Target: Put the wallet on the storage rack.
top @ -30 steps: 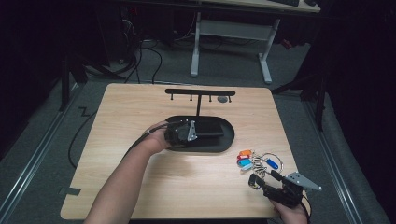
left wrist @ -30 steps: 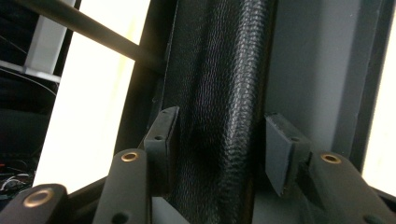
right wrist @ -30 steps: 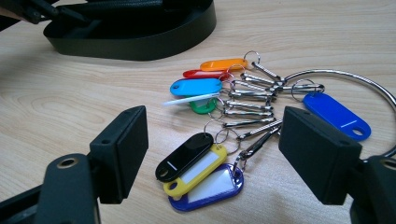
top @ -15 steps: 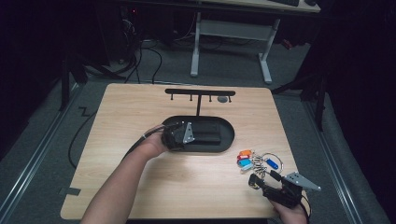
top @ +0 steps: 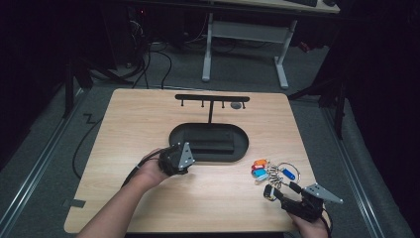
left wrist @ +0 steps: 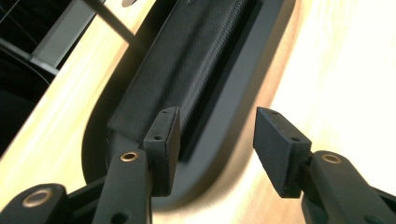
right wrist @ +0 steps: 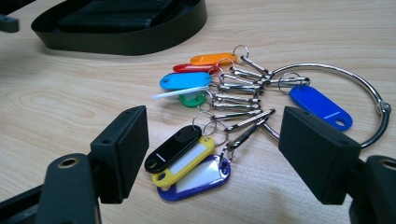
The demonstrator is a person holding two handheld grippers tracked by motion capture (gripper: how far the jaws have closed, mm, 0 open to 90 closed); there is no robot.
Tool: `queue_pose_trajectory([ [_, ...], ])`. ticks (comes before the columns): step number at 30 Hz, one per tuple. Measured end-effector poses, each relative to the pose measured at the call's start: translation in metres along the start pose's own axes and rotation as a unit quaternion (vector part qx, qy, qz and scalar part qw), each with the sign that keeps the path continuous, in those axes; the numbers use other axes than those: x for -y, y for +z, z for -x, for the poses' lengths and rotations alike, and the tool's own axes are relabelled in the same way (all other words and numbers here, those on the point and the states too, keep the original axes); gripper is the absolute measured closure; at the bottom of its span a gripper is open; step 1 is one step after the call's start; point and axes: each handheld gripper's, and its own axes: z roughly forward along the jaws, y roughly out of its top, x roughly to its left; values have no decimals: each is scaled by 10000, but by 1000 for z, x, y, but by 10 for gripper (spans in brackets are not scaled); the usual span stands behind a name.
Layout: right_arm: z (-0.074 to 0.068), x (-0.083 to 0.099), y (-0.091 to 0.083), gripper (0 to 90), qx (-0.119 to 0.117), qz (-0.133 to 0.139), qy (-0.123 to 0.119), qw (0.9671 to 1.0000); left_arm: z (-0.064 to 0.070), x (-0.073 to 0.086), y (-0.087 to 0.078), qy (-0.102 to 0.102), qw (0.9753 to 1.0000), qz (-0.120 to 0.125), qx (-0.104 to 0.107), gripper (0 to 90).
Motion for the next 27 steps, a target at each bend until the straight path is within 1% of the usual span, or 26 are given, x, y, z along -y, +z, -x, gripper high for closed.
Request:
queue_pose_trajectory([
  [2, 0, 0, 0, 248, 18, -10, 19, 10000, 4, 10, -5, -195, 9998, 54, 4, 517],
  [3, 0, 0, 0, 248, 25, -17, 37, 10000, 6, 13, -7, -213, 9997, 77, -15, 518],
  [6, 0, 1, 0, 249, 36, -17, 34, 10000, 11, 26, -14, -415, 9990, 147, -25, 520],
  [11, 0, 1, 1, 248, 56, -40, 43, 10000, 19, 44, -25, -760, 9968, 234, -25, 519],
  [13, 0, 1, 1, 249, 59, -28, 22, 10000, 23, 49, -31, -929, 9953, 284, -35, 511],
  [16, 0, 1, 0, 250, 62, -24, 8, 10000, 29, 57, -41, -1243, 9914, 408, 1, 504],
  [17, 0, 1, 0, 251, 61, -22, 4, 10000, 33, 60, -45, -1381, 9894, 441, 40, 501],
  [19, 0, 1, -1, 250, 68, -17, -16, 10000, 38, 63, -51, -1544, 9869, 470, 73, 493],
  [20, 0, 0, -1, 251, 68, -25, 0, 10000, 42, 66, -57, -1732, 9836, 494, 131, 493],
  [23, 0, 0, -2, 251, 59, -13, -37, 10000, 53, 71, -71, -1951, 9795, 471, 174, 476],
  [25, 0, 0, -2, 252, 51, -5, -31, 10000, 66, 80, -79, -2112, 9756, 594, 113, 463],
  [26, 1, 0, -3, 252, 51, -5, -30, 10000, 72, 85, -82, -2168, 9743, 604, 68, 472],
  [27, 1, -1, -3, 253, 45, -18, -33, 10000, 76, 86, -84, -2178, 9747, 502, 95, 489],
])
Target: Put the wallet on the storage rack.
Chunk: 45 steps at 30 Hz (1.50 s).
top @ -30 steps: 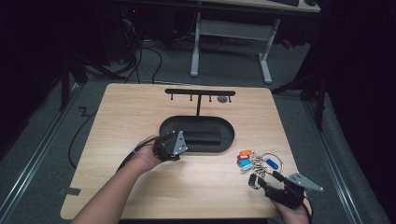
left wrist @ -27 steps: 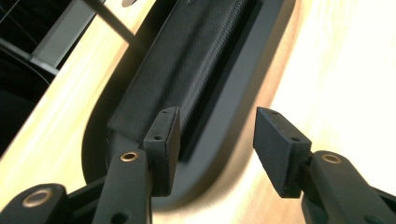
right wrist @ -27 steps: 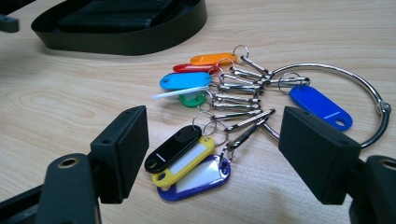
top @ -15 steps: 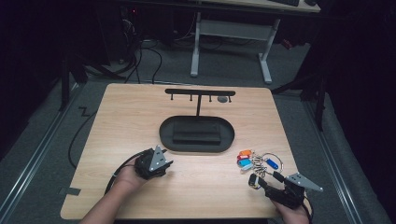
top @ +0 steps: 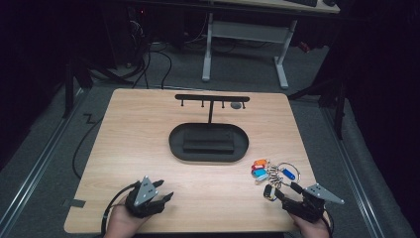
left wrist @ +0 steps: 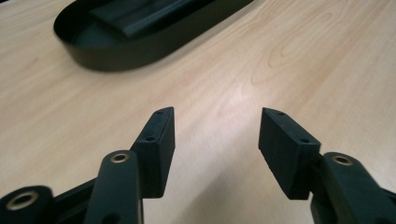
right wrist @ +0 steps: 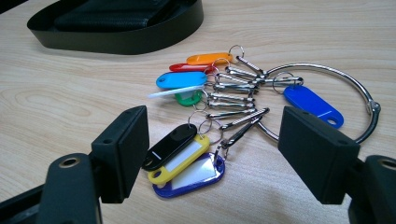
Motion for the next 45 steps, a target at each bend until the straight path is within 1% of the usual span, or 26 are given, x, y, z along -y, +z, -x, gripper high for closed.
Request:
queue_pose_trajectory([
  [1, 0, 0, -1, 255, 5, -21, 33, 10000, 1, 0, -2, 45, 10000, -71, 14, 478],
  [3, -1, -1, -1, 258, 27, -25, 28, 10000, 4, 1, -3, 109, 9999, -40, 4, 466],
  [5, -1, -1, -1, 258, 71, -62, -15, 10000, 3, 0, -2, 150, 9998, -91, 27, 461],
  [9, -2, -2, -2, 258, 171, -118, -27, 9998, 1, -1, -1, 198, 9997, -113, 89, 451],
  [11, -2, -2, -3, 257, 238, -136, 10, 9996, 0, 0, -1, 146, 9997, -137, 160, 447],
  [13, -1, -2, -3, 251, 301, -169, 36, 9994, -3, 1, 0, 9, 9995, -107, 286, 445],
  [14, 0, -3, -3, 244, 336, -210, 22, 9992, -5, 2, 0, -59, 9995, -84, 305, 444],
  [16, -1, -5, -2, 227, 403, -402, 30, 9984, -8, 3, 0, -156, 9992, -39, 363, 438],
  [17, -2, -7, -1, 223, 431, -496, -31, 9978, -8, 3, -1, -194, 9991, -6, 380, 435],
  [18, -3, -9, 0, 217, 452, -577, -38, 9973, -9, 2, -2, -216, 9989, 29, 405, 434],
  [19, -4, -12, 1, 214, 436, -647, -73, 9969, -9, 2, -3, -204, 9989, 59, 416, 433],
  [20, -6, -15, 2, 213, 440, -743, -55, 9962, -9, 2, -3, -195, 9989, 79, 423, 432],
  [21, -8, -17, 3, 211, 464, -856, -165, 9951, -9, 2, -4, -177, 9989, 83, 427, 433],
  [23, -11, -24, 5, 218, 523, -1115, -312, 9919, -10, 3, -4, -167, 9989, 60, 434, 433],
  [25, -12, -32, 6, 235, 535, -1363, -318, 9887, -11, 4, -4, -192, 9988, 57, 456, 433],
  [28, -10, -44, 8, 262, 576, -1708, -350, 9830, -11, 3, -4, -137, 9987, 55, 478, 433],
  [30, -8, -50, 11, 267, 577, -2011, -370, 9772, -11, 3, -4, -114, 9987, 61, 489, 433],
  [31, -6, -53, 13, 266, 561, -2202, -402, 9730, -11, 3, -4, -102, 9987, 47, 488, 433],
  [33, -3, -56, 16, 269, 638, -2489, -560, 9648, -11, 3, -2, -81, 9986, 6, 525, 433],
  [35, 1, -60, 18, 278, 711, -2664, -605, 9593, -9, 4, -1, -25, 9986, -33, 528, 433],
  [37, 4, -64, 19, 289, 774, -2822, -529, 9548, -8, 3, -1, 26, 9986, -46, 535, 433],
  [40, 11, -69, 23, 320, 853, -3026, -528, 9478, -8, 3, -2, 44, 9983, -32, 575, 433],
  [41, 13, -71, 24, 330, 858, -3098, -487, 9457, -7, 4, -2, 52, 9984, -28, 569, 433],
  [42, 15, -73, 25, 351, 881, -3151, -524, 9435, -7, 4, -3, 64, 9983, -38, 573, 433],
  [43, 17, -76, 26, 374, 881, -3181, -511, 9426, -6, 4, -3, 73, 9983, -55, 574, 433],
  [45, 22, -83, 28, 399, 910, -3263, -554, 9392, -6, 4, -3, 79, 9983, -59, 581, 433],
])
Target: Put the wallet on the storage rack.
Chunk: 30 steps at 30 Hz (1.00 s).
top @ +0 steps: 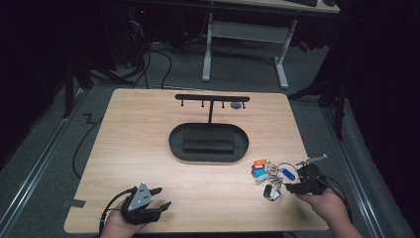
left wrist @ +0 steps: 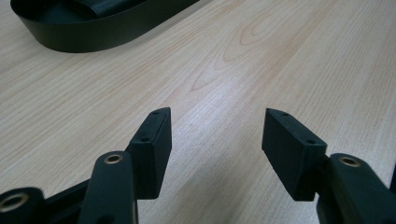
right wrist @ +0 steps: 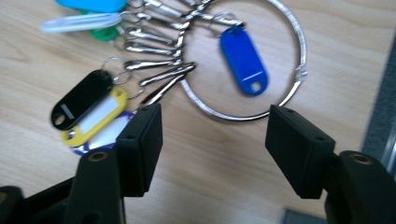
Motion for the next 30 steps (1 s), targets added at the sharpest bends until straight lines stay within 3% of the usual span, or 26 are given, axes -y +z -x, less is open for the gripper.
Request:
queue_pose_trajectory([
  [10, 33, -34, 7, 534, -56, -505, -25, 9987, 2, 3, 6, 139, 9996, -218, 79, 431],
  [18, 43, -53, 22, 604, -96, -900, -107, 9958, 3, 4, 5, 175, 9995, -246, 79, 432],
  [25, 43, -51, 26, 672, -104, -1148, -2, 9933, 1, 5, 4, 136, 9996, -249, 66, 432],
  [30, 45, -45, 30, 717, -141, -1371, 241, 9902, 3, 4, 3, 186, 9995, -237, 83, 432],
])
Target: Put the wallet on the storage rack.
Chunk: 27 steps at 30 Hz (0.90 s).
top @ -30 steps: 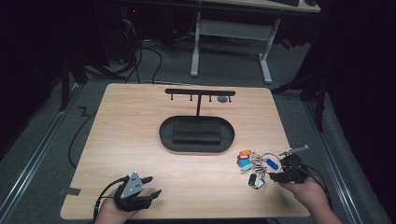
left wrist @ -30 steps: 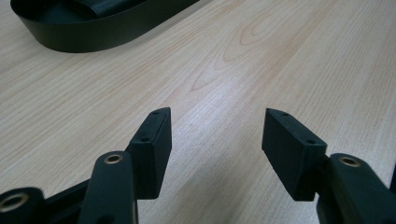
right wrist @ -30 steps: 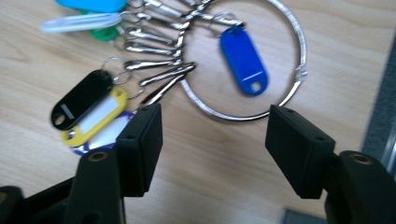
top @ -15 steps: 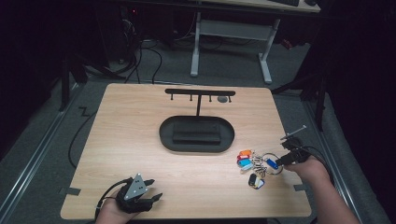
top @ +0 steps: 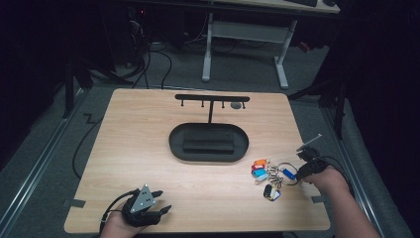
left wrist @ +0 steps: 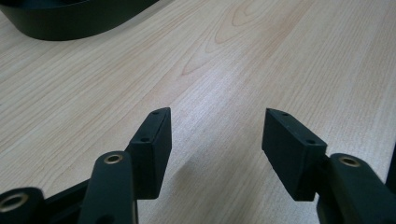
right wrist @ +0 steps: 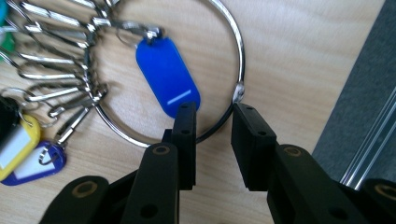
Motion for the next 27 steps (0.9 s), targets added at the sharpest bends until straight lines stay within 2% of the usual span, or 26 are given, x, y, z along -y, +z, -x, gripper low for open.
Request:
queue_pose_trajectory([
  [5, 3, 1, 3, 717, -38, 39, 135, 9999, 0, -1, 1, 24, 10000, -3, 14, 432],
  [10, 3, -2, 6, 733, -129, -136, 140, 9997, -1, 0, 2, -12, 10000, -13, 9, 432],
  [14, -1, -6, 6, 799, -106, -205, 19, 9997, -2, 0, 2, -24, 10000, -28, 8, 432],
  [16, -4, -8, 7, 854, -64, -205, -96, 9997, -1, 0, 2, -24, 10000, -28, 1, 432],
  [18, -8, -9, 7, 869, 2, -212, -217, 9995, -1, 0, 2, -15, 10000, -37, -1, 432],
  [24, -19, -13, 8, 859, 96, -252, -440, 9987, 0, 0, 1, -4, 10000, -39, -4, 432],
  [27, -20, -15, 8, 778, 107, -348, -450, 9983, 0, 0, 1, 10, 10000, -33, -7, 432],
])
